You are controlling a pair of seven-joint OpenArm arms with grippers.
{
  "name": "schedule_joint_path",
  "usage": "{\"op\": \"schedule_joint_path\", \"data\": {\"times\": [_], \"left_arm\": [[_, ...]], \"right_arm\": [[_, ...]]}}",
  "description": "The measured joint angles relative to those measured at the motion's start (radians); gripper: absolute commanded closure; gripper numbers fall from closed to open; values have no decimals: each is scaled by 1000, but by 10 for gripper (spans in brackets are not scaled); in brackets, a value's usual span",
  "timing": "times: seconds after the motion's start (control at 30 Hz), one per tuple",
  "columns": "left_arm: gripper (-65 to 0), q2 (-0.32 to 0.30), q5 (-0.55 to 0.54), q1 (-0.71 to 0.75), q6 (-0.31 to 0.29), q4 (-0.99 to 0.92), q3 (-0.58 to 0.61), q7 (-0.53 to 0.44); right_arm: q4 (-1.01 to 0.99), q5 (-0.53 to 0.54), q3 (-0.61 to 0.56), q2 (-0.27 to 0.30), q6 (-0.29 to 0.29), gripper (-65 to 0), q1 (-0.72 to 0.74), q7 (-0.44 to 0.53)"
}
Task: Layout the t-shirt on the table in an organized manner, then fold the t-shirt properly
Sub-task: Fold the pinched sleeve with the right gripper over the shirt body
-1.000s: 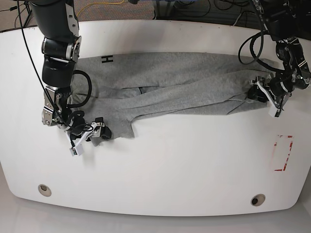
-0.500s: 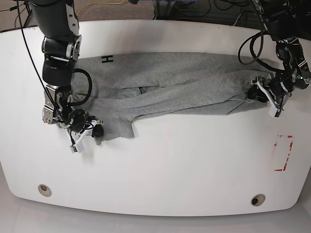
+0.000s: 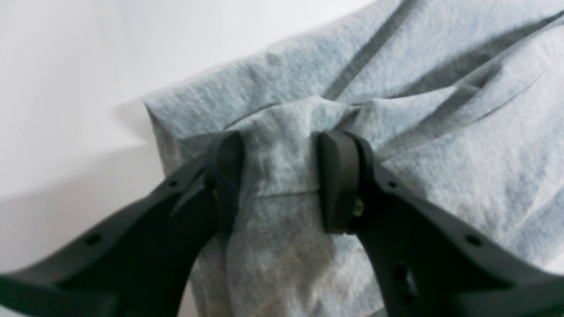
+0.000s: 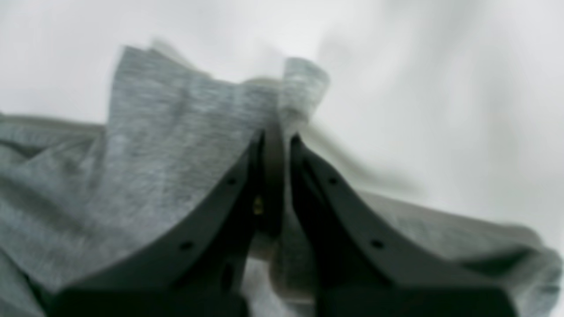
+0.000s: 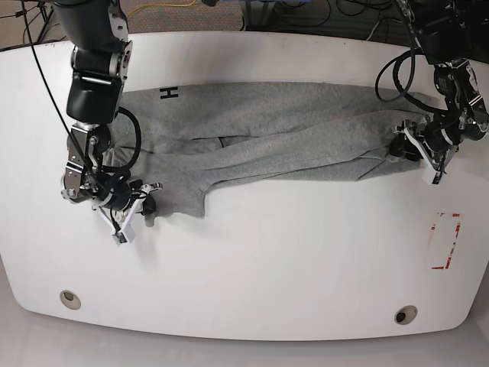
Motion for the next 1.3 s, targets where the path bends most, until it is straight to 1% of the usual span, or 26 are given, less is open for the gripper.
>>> {"op": "schedule_joint_path", "data": {"times": [0.03, 0.17, 0.2, 0.23, 0.37, 0.53, 0.7, 0.9, 1.13, 1.17, 1.23, 1.3], "left_arm": [[-260, 0, 0, -1, 0, 0, 0, 0], [-260, 0, -1, -2, 0, 0, 1, 0], [-260, 0, 0, -2, 0, 0, 1, 0], [-260, 0, 0, -2, 0, 0, 1, 0], [-260, 0, 0, -2, 0, 0, 1, -1], [-260, 0, 1, -2, 0, 0, 1, 0], [-260, 2, 3, -2, 0, 0, 1, -1], [-260, 0, 3, -2, 0, 0, 1, -1], [-260, 1, 3, -2, 0, 0, 1, -1], [-260, 1, 3, -2, 0, 0, 1, -1], [-260, 0, 3, -2, 0, 0, 1, -1], [-260, 1, 2, -2, 0, 0, 1, -1]], "right_arm": [[23, 0, 0, -3, 1, 0, -10, -9], [230, 9, -3, -30, 6, 0, -59, -112], [264, 12, -4, -38, 9, 0, -71, -124], [321, 14, -3, -48, 2, 0, -89, -156], [505, 82, -5, -64, 10, 0, -162, -236], [673, 152, -3, -62, 10, 0, -229, -332], [774, 212, -3, -56, 10, 0, -311, -338], [816, 259, -5, -54, 10, 0, -428, -357], [830, 328, -3, -12, 7, -5, -516, -353], [830, 344, -4, -5, 7, -13, -526, -353], [831, 387, -10, 21, 9, -51, -550, -354], [836, 416, -10, 45, 10, -127, -570, -354]]}}
